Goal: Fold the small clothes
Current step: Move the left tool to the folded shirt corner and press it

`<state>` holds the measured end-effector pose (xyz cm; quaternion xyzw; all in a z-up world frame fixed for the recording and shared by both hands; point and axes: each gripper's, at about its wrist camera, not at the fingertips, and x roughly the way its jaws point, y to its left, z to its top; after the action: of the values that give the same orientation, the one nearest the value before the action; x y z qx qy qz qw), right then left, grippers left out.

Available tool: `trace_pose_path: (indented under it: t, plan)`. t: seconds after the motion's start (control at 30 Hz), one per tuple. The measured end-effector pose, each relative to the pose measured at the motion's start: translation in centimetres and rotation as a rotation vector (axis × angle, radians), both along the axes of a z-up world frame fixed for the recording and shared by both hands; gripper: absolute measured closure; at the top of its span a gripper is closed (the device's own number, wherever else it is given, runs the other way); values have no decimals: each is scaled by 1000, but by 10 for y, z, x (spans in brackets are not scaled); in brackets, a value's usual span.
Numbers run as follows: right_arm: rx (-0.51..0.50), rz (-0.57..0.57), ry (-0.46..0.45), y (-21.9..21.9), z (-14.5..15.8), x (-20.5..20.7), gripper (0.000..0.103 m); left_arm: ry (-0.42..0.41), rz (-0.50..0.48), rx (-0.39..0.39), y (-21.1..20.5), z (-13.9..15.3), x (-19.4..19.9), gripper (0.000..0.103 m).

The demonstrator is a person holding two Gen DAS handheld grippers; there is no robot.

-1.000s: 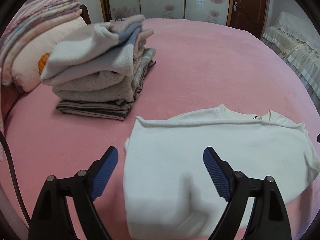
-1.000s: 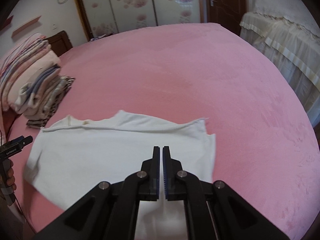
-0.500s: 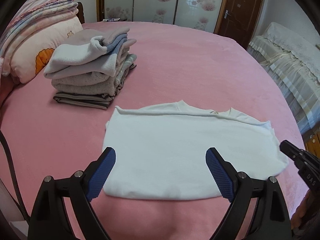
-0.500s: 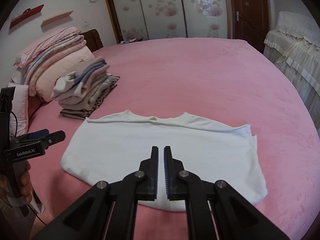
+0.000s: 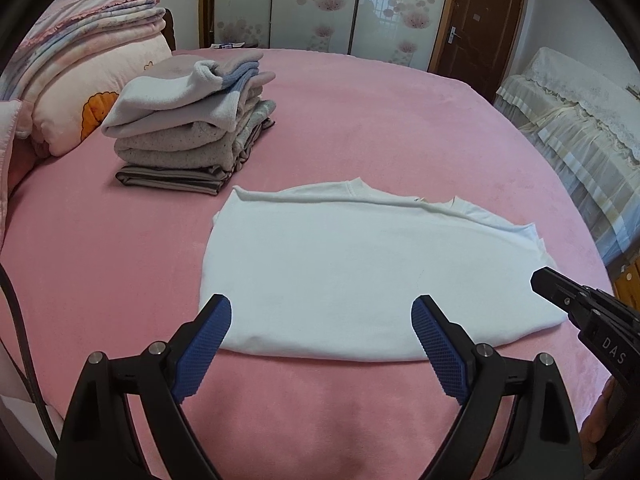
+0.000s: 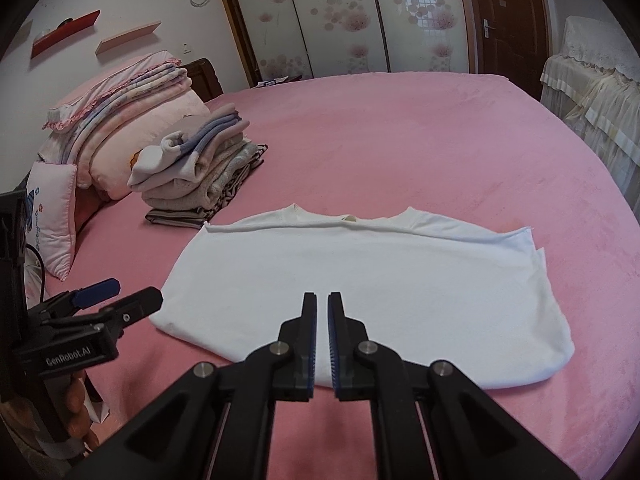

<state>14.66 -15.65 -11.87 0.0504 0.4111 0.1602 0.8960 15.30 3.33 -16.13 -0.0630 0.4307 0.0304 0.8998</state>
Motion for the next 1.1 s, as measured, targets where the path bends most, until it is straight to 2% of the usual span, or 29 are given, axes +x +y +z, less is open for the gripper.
trace_pose_path:
  t: [0.13, 0.23, 0.37, 0.5, 0.6, 0.8, 0.93, 1.1]
  plan:
    - [-23, 15, 25, 11, -18, -1, 97, 46, 48, 2, 10, -23, 0, 12]
    - [-55, 28, 27, 18, -31, -3, 97, 95, 94, -80, 28, -42, -3, 12]
    - [-58, 38, 36, 23, -45, 0, 98, 144, 128, -137, 43, -65, -13, 12]
    - [-67, 38, 39, 29, -55, 6, 98, 169, 125, -221, 50, -82, -26, 12]
    - [-78, 37, 44, 34, -62, 11, 98, 189, 128, -253, 50, -94, -27, 12]
    - [-80, 37, 56, 38, -71, 14, 98, 162, 140, -370, 58, -103, -26, 12]
    - [-86, 29, 117, 37, -95, 13, 97, 145, 164, -456, 67, -109, -24, 12]
    - [-75, 5, 111, 35, -102, 6, 97, 131, 180, -538, 77, -116, -19, 12]
